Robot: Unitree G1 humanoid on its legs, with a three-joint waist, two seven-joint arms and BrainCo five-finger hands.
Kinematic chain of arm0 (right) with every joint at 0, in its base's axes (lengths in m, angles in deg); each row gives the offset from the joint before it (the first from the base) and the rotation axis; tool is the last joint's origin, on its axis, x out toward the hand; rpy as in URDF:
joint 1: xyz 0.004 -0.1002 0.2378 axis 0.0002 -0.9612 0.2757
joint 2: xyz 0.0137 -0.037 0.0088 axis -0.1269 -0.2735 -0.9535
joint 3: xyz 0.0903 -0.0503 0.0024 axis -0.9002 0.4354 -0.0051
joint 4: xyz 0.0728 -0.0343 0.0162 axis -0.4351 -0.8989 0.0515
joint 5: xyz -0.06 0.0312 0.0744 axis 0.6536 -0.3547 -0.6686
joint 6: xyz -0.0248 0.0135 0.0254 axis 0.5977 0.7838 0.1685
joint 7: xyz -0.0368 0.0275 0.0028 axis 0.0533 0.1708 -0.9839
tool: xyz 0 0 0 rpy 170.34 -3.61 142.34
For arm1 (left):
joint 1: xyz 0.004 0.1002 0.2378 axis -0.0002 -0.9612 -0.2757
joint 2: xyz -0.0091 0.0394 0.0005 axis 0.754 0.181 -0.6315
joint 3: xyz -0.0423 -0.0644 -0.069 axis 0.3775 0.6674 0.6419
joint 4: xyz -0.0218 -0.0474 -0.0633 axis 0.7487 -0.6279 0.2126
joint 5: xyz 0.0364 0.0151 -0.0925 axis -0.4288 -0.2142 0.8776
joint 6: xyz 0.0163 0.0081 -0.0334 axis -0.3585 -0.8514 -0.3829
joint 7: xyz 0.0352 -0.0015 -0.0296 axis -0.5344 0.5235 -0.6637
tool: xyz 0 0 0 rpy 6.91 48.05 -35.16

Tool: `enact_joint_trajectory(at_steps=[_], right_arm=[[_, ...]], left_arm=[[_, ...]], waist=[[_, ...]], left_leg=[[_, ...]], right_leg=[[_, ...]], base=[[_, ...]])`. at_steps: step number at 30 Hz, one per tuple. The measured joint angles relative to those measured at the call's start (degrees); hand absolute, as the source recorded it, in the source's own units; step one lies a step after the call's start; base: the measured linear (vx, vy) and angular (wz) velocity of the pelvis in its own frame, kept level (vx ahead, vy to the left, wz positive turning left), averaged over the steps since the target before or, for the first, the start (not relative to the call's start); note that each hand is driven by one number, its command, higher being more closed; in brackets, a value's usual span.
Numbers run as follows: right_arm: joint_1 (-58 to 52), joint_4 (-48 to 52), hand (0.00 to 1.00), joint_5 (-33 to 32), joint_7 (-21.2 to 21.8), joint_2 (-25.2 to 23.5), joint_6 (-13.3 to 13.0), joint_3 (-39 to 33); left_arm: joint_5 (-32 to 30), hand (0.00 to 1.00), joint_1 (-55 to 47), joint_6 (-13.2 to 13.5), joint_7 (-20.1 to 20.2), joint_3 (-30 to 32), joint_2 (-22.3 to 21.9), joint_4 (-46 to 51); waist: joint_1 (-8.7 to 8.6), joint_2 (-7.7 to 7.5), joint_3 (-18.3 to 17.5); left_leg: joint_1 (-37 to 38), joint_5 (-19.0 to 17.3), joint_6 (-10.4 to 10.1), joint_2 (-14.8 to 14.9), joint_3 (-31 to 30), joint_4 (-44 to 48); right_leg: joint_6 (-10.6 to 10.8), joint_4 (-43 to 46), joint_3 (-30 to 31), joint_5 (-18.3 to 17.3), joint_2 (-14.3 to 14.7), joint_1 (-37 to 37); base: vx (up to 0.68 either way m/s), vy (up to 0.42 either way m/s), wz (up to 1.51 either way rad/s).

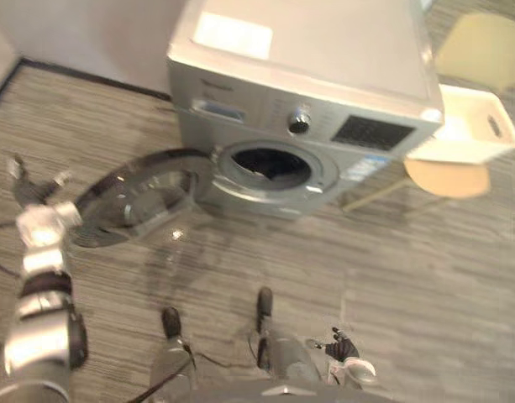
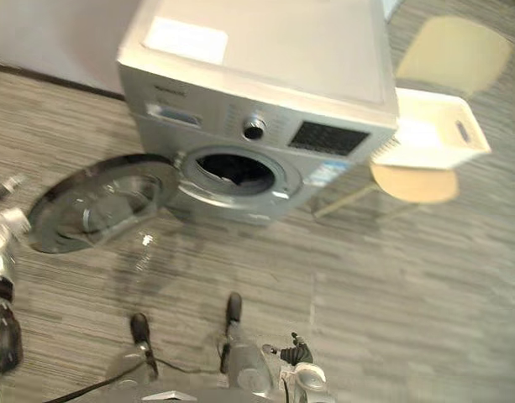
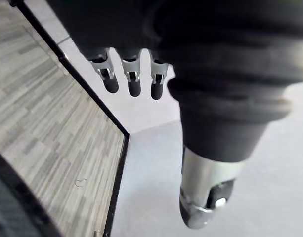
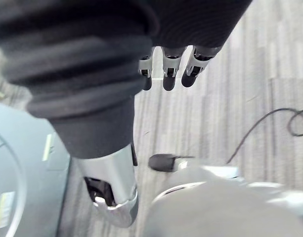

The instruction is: Pick up the laundry basket with both hands and put the clothes into the washing machine.

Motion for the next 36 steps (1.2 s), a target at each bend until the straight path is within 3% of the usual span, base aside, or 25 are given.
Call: enact_joint_trajectory(at_steps=[1, 8, 14, 20, 25, 27, 29, 30, 34, 36], right_arm=[[-0.46, 0.56, 0.00, -0.18, -0.02, -0.01, -0.05, 1.01], [-1.34, 7.45, 0.00, -2.78, -0.01, -0.14, -1.48, 7.22], [-1.79, 8.97, 0.00, -3.45, 1.16, 0.05, -2.35, 8.60], [-0.95, 6.09, 0.00, -4.39, 1.77, 0.68, -2.30, 8.30], [-0.55, 2.05, 0.00, -4.00, 1.73, 2.06, -0.56, 7.16], [-0.52, 1.90, 0.00, -2.13, 1.65, 2.34, 0.41, 5.99], [-0.51, 1.87, 0.00, -1.99, 1.48, 2.33, 0.70, 5.60], [-0.53, 1.79, 0.00, -1.99, 0.97, 2.20, 0.77, 5.55], [-0.76, 1.69, 0.00, -2.01, 0.62, 2.24, 1.68, 5.52], [-1.80, 1.80, 0.00, -2.01, 0.65, 2.60, 1.68, 5.49]], left_arm=[[0.59, 0.00, 3.86, -0.46, 0.65, -0.23, 1.60, -2.38], [0.35, 0.00, 17.43, -2.22, 1.71, -7.13, 8.41, -5.26], [-3.02, 0.00, 20.04, -2.30, 3.69, -7.62, 7.34, -7.39], [-5.31, 0.00, 10.79, -0.90, 5.64, -6.73, -1.08, -3.47], [-2.79, 0.00, -1.84, 0.34, 5.49, -9.05, -15.91, 2.21], [-0.99, 0.00, -10.47, 0.07, 5.33, -16.00, -20.90, 3.48], [-0.53, 0.00, -16.53, -1.30, 5.79, -23.00, -22.57, 3.59], [0.17, 0.00, -21.78, -3.00, 6.55, -30.76, -24.53, 3.53], [1.60, 0.00, -26.80, -4.71, 11.34, -50.19, -27.15, 7.59], [1.74, 0.00, -26.33, -4.64, 14.32, -58.82, -28.75, 13.13]], waist=[[-0.36, -0.92, 0.26], [-0.46, -2.50, 3.68], [-0.69, -2.59, 4.20], [-0.71, -1.85, 5.55], [0.52, 1.67, 3.71], [0.77, 3.41, 1.92], [0.76, 3.63, 0.37], [0.77, 3.62, -0.61], [0.85, 3.78, -2.82], [0.53, 5.11, -5.47]], left_leg=[[-2.48, -1.23, -0.28, 1.04, 0.23, 2.88], [-12.29, -5.27, -1.83, 8.07, 0.03, 14.63], [-12.22, -5.58, -1.97, 8.73, 0.05, 14.68], [-7.36, -5.07, -0.96, 4.94, -0.35, 11.17], [-3.44, -4.34, 0.03, 1.44, -2.54, 8.12], [-1.25, -3.62, 0.46, -0.35, -3.07, 5.77], [0.22, -3.15, 0.54, -1.23, -2.82, 3.97], [1.38, -2.75, 0.67, -1.84, -2.49, 2.50], [4.91, -1.83, 1.10, -2.36, -1.55, -0.35], [6.44, -1.80, 1.08, -2.42, -0.82, -1.80]], right_leg=[[-0.56, 0.16, 0.92, -0.28, 0.57, -1.55], [-0.71, -0.56, 1.73, 2.40, 5.30, -6.76], [-0.89, -0.56, 1.93, 2.59, 6.08, -6.85], [-0.78, -0.57, 1.03, 1.23, 3.35, -3.09], [0.55, -0.34, -1.00, -0.48, 0.63, 1.34], [1.57, 1.47, -2.05, -2.21, -0.94, 2.47], [1.70, 2.20, -2.02, -3.04, -1.61, 2.60], [1.78, 2.90, -1.98, -3.47, -2.02, 2.71], [1.95, 2.98, -1.86, -3.74, -2.19, 4.38], [1.91, 2.97, -1.70, -3.72, -2.06, 4.83]], base=[[-0.13, -0.060, -0.27], [-0.07, -0.074, -0.26], [0.01, -0.024, -0.04], [-0.01, 0.009, 0.18], [0.01, 0.049, 0.34], [0.07, 0.050, 0.31], [0.07, 0.036, 0.09], [0.08, 0.029, 0.00], [0.10, 0.019, -0.05], [0.10, 0.004, -0.18]])
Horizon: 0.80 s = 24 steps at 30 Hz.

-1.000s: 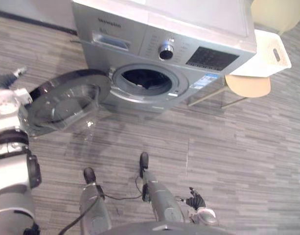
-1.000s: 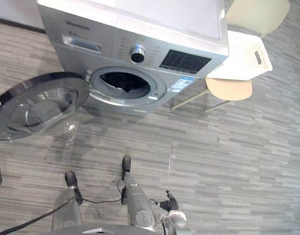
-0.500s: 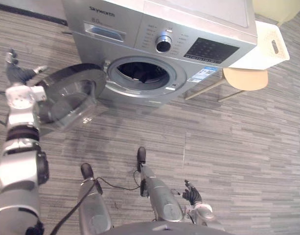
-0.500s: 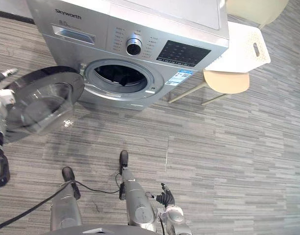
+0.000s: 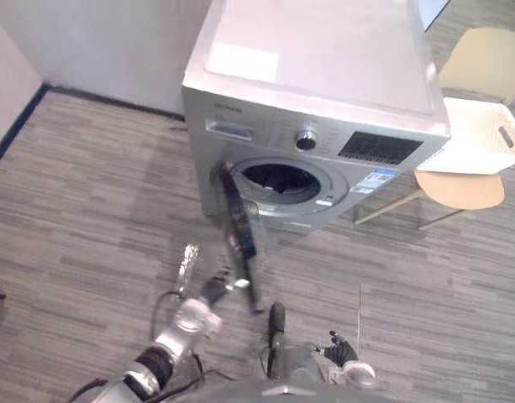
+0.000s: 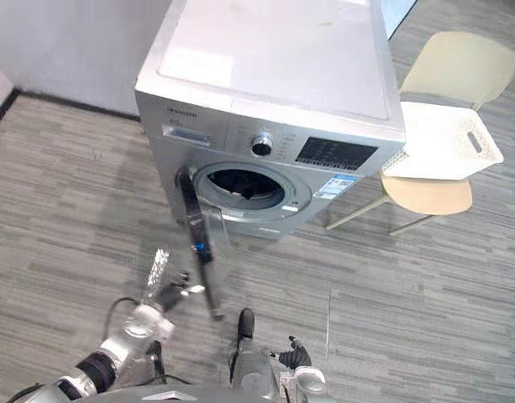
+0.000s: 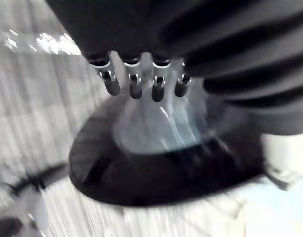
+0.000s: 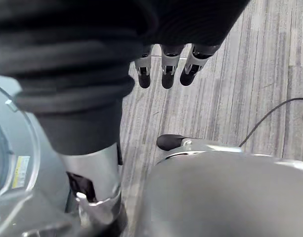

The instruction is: Pick up the laundry basket with both hands and put the clothes into the washing machine.

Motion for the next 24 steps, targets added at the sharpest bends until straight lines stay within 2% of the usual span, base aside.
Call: enact_joint_trajectory(at_steps=[3, 4, 6, 10, 14, 16, 19, 23, 24], right_arm=[[-0.57, -0.44, 0.00, 0.00, 0.05, 0.62, 0.00, -1.15], [-0.61, -0.90, 0.00, 0.00, 0.07, 0.78, -0.04, -1.78], [-0.64, -2.13, 0.00, 0.01, 0.06, 0.93, 0.00, -2.81], [-1.71, -4.30, 0.00, 0.02, 0.05, 0.73, 0.06, -4.94], [-1.76, -5.73, 0.00, 0.16, 0.02, -0.08, 0.30, -7.15], [-1.72, -6.51, 0.00, 0.17, 0.00, -0.34, 0.38, -7.81], [-1.69, -6.77, 0.00, 0.12, -0.02, -0.48, 1.10, -8.44], [-1.59, -8.07, 0.00, 0.06, -0.03, -0.50, 1.26, -8.42], [-1.48, -8.76, 0.00, 0.03, -0.03, -0.54, 1.25, -8.45]], left_arm=[[2.28, 0.00, 3.81, 0.47, 3.37, -6.61, -2.87, 4.66], [3.89, 0.00, 5.11, 0.86, 4.57, -7.36, -3.13, 6.67], [6.66, 0.00, 6.60, 1.63, 5.75, -7.74, -3.10, 8.99], [11.02, 0.00, 7.08, 2.48, 6.81, -7.71, -2.78, 9.92], [10.81, 0.00, 5.68, 2.49, 7.85, -7.21, -1.87, 6.40], [8.14, 0.00, 4.22, 2.45, 7.80, -5.28, -1.97, 1.79], [1.62, 0.00, 1.47, 2.08, 6.36, 2.02, -1.91, -8.13], [-5.14, 0.00, -1.46, 0.33, 3.21, 14.04, -1.55, -22.44], [-6.57, 0.00, -2.34, -0.05, 2.51, 18.37, -1.27, -25.68]], waist=[[-0.52, 2.27, -2.00], [-0.98, 2.94, -2.56], [-1.76, 3.86, -3.39], [-2.23, 4.35, -3.86], [-2.84, 4.28, -4.29], [-2.85, 4.25, -5.05], [-2.69, 4.16, -5.60], [-2.35, 3.94, -5.69], [-1.73, 3.70, -5.82]], left_leg=[[3.28, -0.04, -0.03, -0.06, 1.04, -1.57], [4.12, -0.04, -0.05, -0.14, 1.33, -2.00], [4.38, -0.02, -0.10, -0.14, 1.49, -2.13], [6.46, 0.74, -0.78, 0.04, 1.79, -4.20], [7.83, 1.13, -1.24, 0.06, 2.17, -5.32], [8.23, 1.14, -1.28, 0.04, 2.17, -5.69], [8.54, 1.43, -0.89, 0.03, 2.14, -6.00], [10.81, 1.43, -0.89, -0.04, 2.08, -6.92], [11.15, 1.43, -0.90, -0.06, 2.17, -7.03]], right_leg=[[-0.37, -0.17, 0.60, -0.23, 0.17, 1.88], [-1.16, -0.28, 1.05, -0.75, 0.20, 2.36], [-1.45, -0.67, 1.12, -0.98, 0.25, 2.58], [-1.61, -1.83, 1.14, -1.13, 0.75, 4.00], [-1.22, -2.69, 1.11, -0.87, 0.90, 5.08], [-1.11, -3.44, 1.01, -0.72, 0.93, 5.70], [-1.00, -3.49, 0.86, -0.65, 0.97, 5.92], [-0.40, -3.51, 0.63, -0.59, 1.04, 7.88], [-0.37, -3.52, 0.64, -0.61, 1.04, 8.12]], base=[[0.04, 0.001, -0.19], [0.00, -0.006, -0.18], [-0.03, -0.023, -0.09], [-0.04, -0.044, -0.06], [-0.02, -0.017, -0.03], [0.00, 0.000, 0.00], [0.00, 0.000, 0.00], [0.01, -0.002, 0.01], [0.00, 0.000, 0.00]])
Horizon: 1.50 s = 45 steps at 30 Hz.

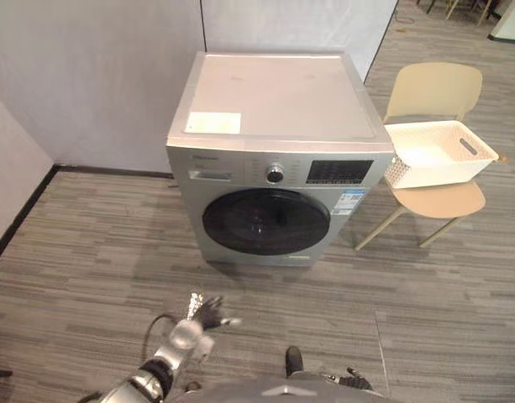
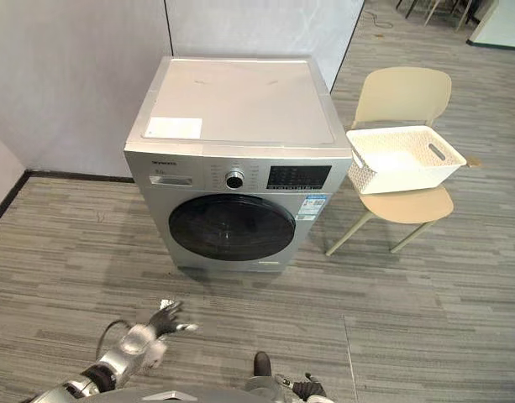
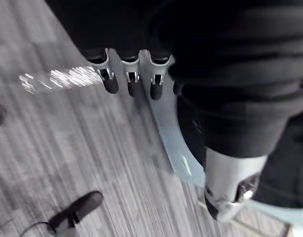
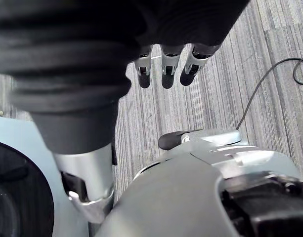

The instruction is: Pick up the laundry basket with both hands and put the clothes into the washing machine.

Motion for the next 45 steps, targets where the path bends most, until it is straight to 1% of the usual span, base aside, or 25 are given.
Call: enact_joint_trajectory(at_steps=[3, 7, 9, 13, 16, 17, 19, 20, 21, 22, 23, 24, 26, 28, 30, 31, 34, 35, 37, 38, 39, 41, 43, 44, 45], right_arm=[[0.01, -0.93, 0.00, -0.01, 0.03, -0.47, 0.00, -0.53], [-0.08, -2.34, 0.00, 0.13, 0.14, -0.73, 0.00, -1.64], [-0.14, -2.84, 0.00, 1.15, 0.53, -0.72, 0.07, -2.77], [0.44, -3.48, 0.00, 2.27, 1.39, -0.71, 0.13, -5.28], [0.00, -4.55, 0.00, 4.19, 1.47, -1.43, 0.91, -8.56], [-0.12, -4.58, 0.00, 4.48, 1.43, -1.65, 1.39, -9.20], [-0.08, -5.14, 0.00, 4.47, 1.42, -1.00, 1.47, -10.14], [0.20, -4.59, 0.00, 4.43, 1.46, -1.02, 1.28, -10.36], [0.81, -4.37, 0.00, 4.43, 1.50, -1.17, 1.27, -9.91], [1.97, -4.47, 0.00, 4.56, 1.41, -1.63, 1.30, -9.70], [2.73, -4.48, 0.00, 4.50, 1.52, -1.84, 1.33, -9.08], [4.20, -4.28, 0.00, 4.41, 1.68, -2.00, 1.18, -7.08], [4.40, -3.87, 0.00, 4.30, 1.63, -2.17, 0.98, -6.33], [4.28, -2.68, 0.00, 3.85, 1.65, -1.98, 1.06, -5.54], [4.13, -2.10, 0.00, 3.88, 1.68, -1.67, 1.07, -4.13], [4.13, -2.10, 0.00, 3.87, 1.69, -1.60, 1.09, -3.45], [4.19, -1.98, 0.00, 4.07, 1.76, -0.98, 1.10, 0.70], [4.56, -1.80, 0.00, 4.26, 1.92, 0.07, 1.23, 2.57], [5.17, -2.13, 0.00, 4.67, 1.98, 0.98, 1.45, 2.89], [5.12, -2.33, 0.00, 5.58, 6.98, 2.27, 2.81, 4.98], [4.09, -2.30, 0.00, 6.33, 11.19, 3.47, 3.70, 8.05], [1.18, -2.19, 0.00, 5.35, 15.09, 4.20, 3.87, 8.65], [-0.58, -2.14, 0.00, 3.83, 14.73, 4.19, 3.80, 7.43], [-0.93, -2.12, 0.00, 3.94, 12.89, 4.00, 3.75, 5.59], [-1.26, -2.17, 0.00, 4.07, 11.25, 2.98, 3.79, 4.42]], left_arm=[[-0.45, 0.00, -3.60, -1.17, -0.59, 11.78, 0.97, -4.01], [-4.62, 0.00, -8.57, -2.37, -1.46, 20.11, 1.54, -4.90], [-4.91, 0.00, -9.54, -2.41, -1.44, 22.70, 1.48, -4.94], [-4.84, 0.00, -9.95, -2.38, -1.19, 25.39, -0.03, -4.70], [-4.70, 0.00, -10.20, -2.25, -0.77, 26.10, -1.71, -2.74], [-4.66, 0.00, -10.35, -2.08, -0.74, 26.46, -1.30, -2.18], [-4.38, 0.00, -10.54, -1.96, -1.04, 26.78, -1.73, -1.43], [-4.47, 0.00, -10.84, -1.97, -1.23, 27.22, -1.58, -1.28], [-4.57, 0.00, -11.45, -1.98, -1.30, 27.76, -1.10, -0.35], [-4.84, 0.00, -11.39, -1.91, -1.35, 28.33, -0.25, 0.53], [-4.91, 0.00, -11.41, -1.91, -1.42, 28.86, 0.47, 0.69], [-5.29, 0.00, -11.47, -2.12, -1.63, 29.42, 1.77, 0.04], [-6.29, 0.00, -11.57, -2.53, -2.06, 30.07, 2.26, -1.01], [-7.92, 0.00, -12.36, -2.69, -2.47, 31.70, 1.77, -1.08], [-9.77, 0.00, -12.55, -2.66, -2.52, 33.18, 1.20, -0.92], [-10.12, 0.00, -12.57, -2.62, -2.52, 33.86, 1.01, -0.77], [-11.63, 0.00, -12.73, -2.54, -2.58, 36.45, 0.52, 0.85], [-11.62, 0.00, -13.14, -2.50, -2.78, 37.57, -0.18, 1.04], [-10.94, 0.00, -13.55, -2.33, -3.23, 38.01, -1.64, 1.91], [-10.33, 0.00, -13.10, -2.34, -3.50, 38.00, -1.98, 1.89], [-9.08, 0.00, -12.05, -2.33, -3.79, 37.63, -2.72, 2.10], [-7.90, 0.00, -11.96, -2.05, -4.43, 36.85, -3.80, 4.09], [-7.05, 0.00, -11.79, -1.74, -5.20, 35.22, -4.59, 5.32], [-7.06, 0.00, -11.77, -1.56, -5.43, 33.42, -5.29, 6.08], [-7.10, 0.00, -11.66, -1.23, -5.39, 32.44, -5.34, 6.25]], waist=[[0.49, -0.90, -0.48], [1.38, -1.26, -0.90], [2.08, -1.27, -1.20], [1.75, -1.04, -1.30], [1.84, -2.26, -1.04], [2.62, -3.78, -1.13], [3.07, -3.37, -0.68], [3.14, -2.67, -0.59], [3.33, -2.12, -0.16], [3.63, -2.33, 0.18], [3.78, -3.08, 0.63], [3.88, -3.93, 1.15], [3.89, -4.27, 1.62], [3.98, -3.83, 2.08], [4.43, -3.48, 2.31], [4.44, -3.43, 2.34], [4.54, -3.90, 2.01], [4.63, -2.38, 1.13], [4.75, -0.39, 0.77], [4.92, -0.08, 0.90], [5.33, 0.22, 1.64], [6.27, 0.75, 2.17], [6.56, 1.43, 2.59], [6.03, 2.47, 3.30], [5.73, 1.69, 3.15]], left_leg=[[0.18, 0.00, 0.00, 0.00, -0.38, -0.03], [0.94, 0.05, -0.06, 0.00, -1.01, -0.34], [0.96, 0.41, -0.04, -0.17, -1.31, -0.90], [0.49, 0.62, 0.34, -1.49, -5.25, -1.16], [-1.55, -0.18, 2.07, -4.95, -14.15, 0.51], [-2.40, -1.05, 3.44, -7.67, -17.21, 2.75], [-4.92, -4.74, 4.75, -10.25, -22.29, 10.07], [-4.55, -5.34, 5.25, -10.66, -25.24, 11.40], [-3.18, -5.51, 5.90, -10.49, -28.53, 11.29], [-2.26, -5.75, 6.91, -10.26, -31.44, 11.62], [-1.77, -5.96, 7.47, -10.25, -32.80, 12.17], [-2.23, -6.89, 7.54, -9.86, -35.52, 13.62], [-2.11, -7.68, 7.60, -9.79, -37.80, 14.11], [-1.43, -8.98, 7.51, -9.74, -40.32, 14.30], [-1.64, -11.95, 6.82, -9.15, -42.73, 15.56], [-1.75, -13.31, 6.51, -8.95, -43.70, 16.69], [-1.54, -19.70, 3.98, -6.17, -48.38, 19.37], [-0.91, -20.31, 3.29, -1.73, -50.36, 18.66], [-4.64, -16.18, 4.34, 0.36, -50.13, 25.67], [-7.01, -13.00, 3.83, 0.20, -49.84, 29.75], [-10.19, -8.49, 3.12, -0.73, -48.52, 36.16], [-13.71, -7.49, 3.08, -1.09, -41.04, 46.03], [-15.64, -6.84, 2.77, 0.92, -30.26, 49.50], [-16.07, -2.91, 2.08, 3.35, -23.63, 45.10], [-15.55, -3.73, 0.72, 4.35, -19.99, 44.01]], right_leg=[[0.36, -0.01, -0.62, -0.22, -0.06, 0.43], [1.09, -0.02, -1.07, -0.62, -0.13, 1.46], [1.72, -0.01, -1.32, -0.75, -0.29, 1.42], [3.19, 1.46, -5.07, -3.13, -1.89, 2.51], [4.43, 10.71, -13.45, -9.63, -6.93, 3.96], [5.49, 14.32, -17.37, -12.12, -11.03, 5.13], [3.41, 27.15, -19.84, -12.85, -15.03, 4.69], [-1.80, 35.79, -17.37, -9.82, -16.03, 2.22], [-5.97, 44.42, -11.76, -2.38, -15.89, -1.41], [-3.85, 51.99, -6.18, 0.28, -14.67, -4.63], [-2.66, 55.59, -4.03, -3.46, -13.71, -6.48], [-1.81, 59.56, -1.68, -10.24, -10.32, -10.67], [-0.96, 56.53, 0.34, -13.81, -7.41, -13.23], [-0.18, 45.18, 5.12, -14.84, -4.44, -13.84], [-0.33, 27.02, 16.73, -14.21, -0.91, -12.81], [-0.41, 23.88, 18.82, -13.94, -0.36, -12.48], [0.49, 21.42, 17.24, -13.21, 1.29, -12.25], [4.36, 24.25, 13.90, -11.69, 4.48, -12.67], [1.44, 26.10, 9.84, -13.43, 7.43, -12.34], [0.53, 25.90, 7.86, -13.77, 7.70, -11.04], [-0.48, 23.59, 5.85, -13.45, 7.50, -7.99], [-1.74, 19.77, 4.48, -12.97, 7.26, -2.46], [-1.82, 18.33, 3.75, -12.92, 7.05, 1.43], [-1.55, 17.68, 2.42, -13.08, 7.63, 3.84], [-0.65, 16.93, 1.69, -13.75, 7.29, 4.72]], base=[[-0.01, -0.009, 0.05], [-0.02, -0.015, 0.09], [-0.03, -0.010, 0.06], [-0.02, 0.005, 0.49], [0.04, 0.089, 1.60], [0.11, 0.162, 1.89], [0.08, 0.153, 1.71], [0.02, 0.149, 1.44], [0.10, 0.145, 1.57], [0.21, 0.089, 1.21], [0.23, 0.027, 1.10], [0.24, -0.009, 0.90], [0.19, -0.024, 0.81], [0.20, -0.102, 0.66], [0.25, -0.220, 0.65], [0.30, -0.305, 0.69], [0.43, -0.515, 0.84], [0.41, -0.550, 0.90], [0.41, -0.536, 0.74], [0.46, -0.591, 0.93], [0.35, -0.446, 0.84], [0.26, -0.277, 0.57], [0.16, -0.136, 0.24], [0.07, -0.020, 0.38], [0.06, 0.004, 0.74]])
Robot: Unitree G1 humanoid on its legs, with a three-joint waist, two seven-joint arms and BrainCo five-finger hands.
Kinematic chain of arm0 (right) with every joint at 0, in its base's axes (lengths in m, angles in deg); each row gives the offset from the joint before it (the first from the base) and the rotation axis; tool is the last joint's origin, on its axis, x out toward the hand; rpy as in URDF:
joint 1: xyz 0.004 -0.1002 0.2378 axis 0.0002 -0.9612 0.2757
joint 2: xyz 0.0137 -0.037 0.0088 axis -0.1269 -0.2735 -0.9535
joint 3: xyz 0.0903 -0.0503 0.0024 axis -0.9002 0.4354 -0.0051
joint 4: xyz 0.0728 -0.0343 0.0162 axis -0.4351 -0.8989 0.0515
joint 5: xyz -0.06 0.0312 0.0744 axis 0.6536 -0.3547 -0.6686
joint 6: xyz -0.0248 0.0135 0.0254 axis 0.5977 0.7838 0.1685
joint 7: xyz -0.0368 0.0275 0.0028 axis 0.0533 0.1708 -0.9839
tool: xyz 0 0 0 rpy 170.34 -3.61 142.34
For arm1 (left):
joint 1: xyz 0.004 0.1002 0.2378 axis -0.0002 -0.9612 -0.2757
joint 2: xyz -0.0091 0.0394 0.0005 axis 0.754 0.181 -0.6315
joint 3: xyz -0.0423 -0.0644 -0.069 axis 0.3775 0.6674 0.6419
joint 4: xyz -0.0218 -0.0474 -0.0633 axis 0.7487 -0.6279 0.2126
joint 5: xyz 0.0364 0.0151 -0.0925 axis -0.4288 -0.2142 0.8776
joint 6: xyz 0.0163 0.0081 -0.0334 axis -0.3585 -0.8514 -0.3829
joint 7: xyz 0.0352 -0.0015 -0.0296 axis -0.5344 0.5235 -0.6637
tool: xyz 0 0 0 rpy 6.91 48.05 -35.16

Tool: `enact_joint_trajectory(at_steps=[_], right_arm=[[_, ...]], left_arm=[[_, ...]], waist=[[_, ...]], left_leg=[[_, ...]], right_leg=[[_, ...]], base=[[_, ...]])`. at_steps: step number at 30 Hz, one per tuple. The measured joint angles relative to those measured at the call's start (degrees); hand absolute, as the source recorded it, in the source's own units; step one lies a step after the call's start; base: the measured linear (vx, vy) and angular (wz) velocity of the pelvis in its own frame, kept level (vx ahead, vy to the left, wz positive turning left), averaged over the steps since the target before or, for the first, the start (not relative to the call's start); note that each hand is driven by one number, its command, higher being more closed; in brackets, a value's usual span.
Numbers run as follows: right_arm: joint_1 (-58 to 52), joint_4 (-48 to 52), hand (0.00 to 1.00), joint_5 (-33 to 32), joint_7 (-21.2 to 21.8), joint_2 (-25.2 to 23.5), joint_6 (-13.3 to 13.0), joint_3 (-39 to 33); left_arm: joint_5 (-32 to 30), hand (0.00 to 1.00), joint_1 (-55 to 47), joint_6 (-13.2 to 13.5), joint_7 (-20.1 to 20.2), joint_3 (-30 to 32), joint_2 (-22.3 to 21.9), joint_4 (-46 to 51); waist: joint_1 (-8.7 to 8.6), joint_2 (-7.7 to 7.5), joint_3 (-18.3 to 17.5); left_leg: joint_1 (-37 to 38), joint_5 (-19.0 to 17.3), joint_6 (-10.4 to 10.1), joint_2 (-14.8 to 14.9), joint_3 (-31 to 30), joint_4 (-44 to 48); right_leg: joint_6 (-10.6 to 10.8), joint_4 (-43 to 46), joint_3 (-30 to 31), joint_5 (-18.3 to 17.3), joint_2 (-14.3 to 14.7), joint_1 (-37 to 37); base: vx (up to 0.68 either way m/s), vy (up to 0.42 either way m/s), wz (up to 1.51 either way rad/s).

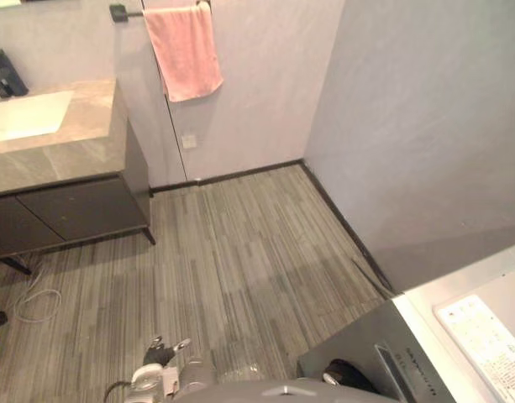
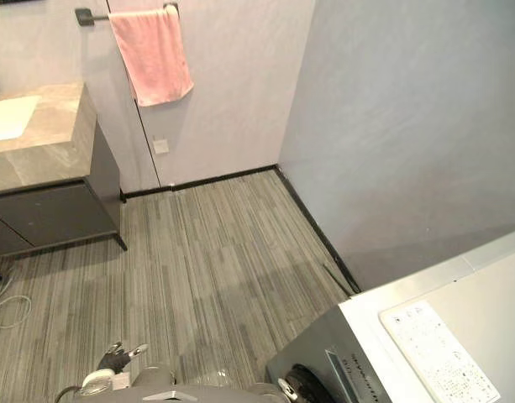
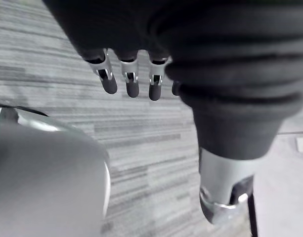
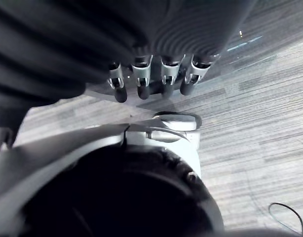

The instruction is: Pick up the laundry basket with both hands and put the clothes into the washing machine.

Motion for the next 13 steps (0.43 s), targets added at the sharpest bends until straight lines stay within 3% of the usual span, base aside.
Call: enact_joint_trajectory(at_steps=[1, 2, 4, 5, 6, 8, 13], right_arm=[[0.01, -0.10, 0.00, 0.18, -2.03, -1.00, -0.01, -1.56], [0.05, -0.15, 0.00, 0.22, -3.96, -2.28, -0.06, -3.63], [0.73, -0.34, 0.00, -0.19, -7.73, -4.02, -0.60, -7.65], [0.72, -0.34, 0.00, -0.26, -8.07, -4.08, -0.74, -7.85], [1.20, -0.48, 0.00, -0.33, -8.56, -4.61, -1.08, -8.27], [1.22, -0.03, 0.00, -0.77, -8.79, -4.92, -1.90, -8.25], [0.58, -0.20, 0.00, -1.33, -8.83, -4.53, -2.79, -9.51]], left_arm=[[-0.21, 0.00, 0.55, 0.14, 0.13, -0.94, 0.38, 0.18], [-0.18, 0.00, 1.07, 0.27, 0.09, -1.43, 1.05, 0.08], [-0.21, 0.00, 1.05, 0.05, 0.12, -2.47, 2.76, -1.20], [-0.28, 0.00, 0.98, -0.02, 0.09, -2.58, 3.06, -1.56], [-0.28, 0.00, 1.06, -0.07, 0.19, -2.31, 4.08, -2.24], [-1.94, 0.00, 0.60, -0.19, 0.29, -2.34, 4.92, -3.32], [-4.01, 0.00, 0.10, -0.28, 0.61, -2.78, 4.53, -6.08]], waist=[[-0.54, -0.16, 0.22], [-0.93, -2.18, 0.07], [-1.14, -3.71, 1.21], [-1.25, -3.64, 1.26], [-0.87, -4.15, 1.76], [-1.47, -4.48, 1.25], [-2.86, -2.37, -1.47]], left_leg=[[0.59, -0.75, -0.71, -0.33, 2.25, -2.89], [1.40, -1.37, -1.68, -0.87, 4.14, -6.98], [6.67, -1.74, -1.65, -2.10, 11.27, -21.27], [8.13, -1.88, -0.62, -2.30, 12.78, -25.25], [10.88, 0.20, 1.22, -3.65, 13.86, -31.75], [14.96, 4.20, 1.45, -5.96, 13.69, -39.47], [16.51, 8.94, 1.93, -7.54, 13.49, -48.64]], right_leg=[[0.07, -0.72, -1.28, -0.01, -1.06, 0.48], [0.19, -1.28, -2.89, 0.05, -2.23, 0.46], [0.60, -2.61, -5.55, 0.34, -4.11, 0.46], [0.56, -2.84, -6.02, 0.28, -4.13, 0.45], [0.28, -2.77, -5.55, -0.17, -4.91, 0.27], [-0.16, -2.85, -2.81, -0.47, -5.17, 0.55], [0.85, -3.51, -2.82, -0.05, -5.77, -1.50]], base=[[0.02, 0.035, 0.98], [-0.02, 0.064, 1.26], [-0.06, 0.088, 1.10], [-0.09, 0.095, 0.62], [-0.10, 0.069, 0.32], [-0.14, 0.056, 0.20], [-0.08, 0.029, 0.07]])
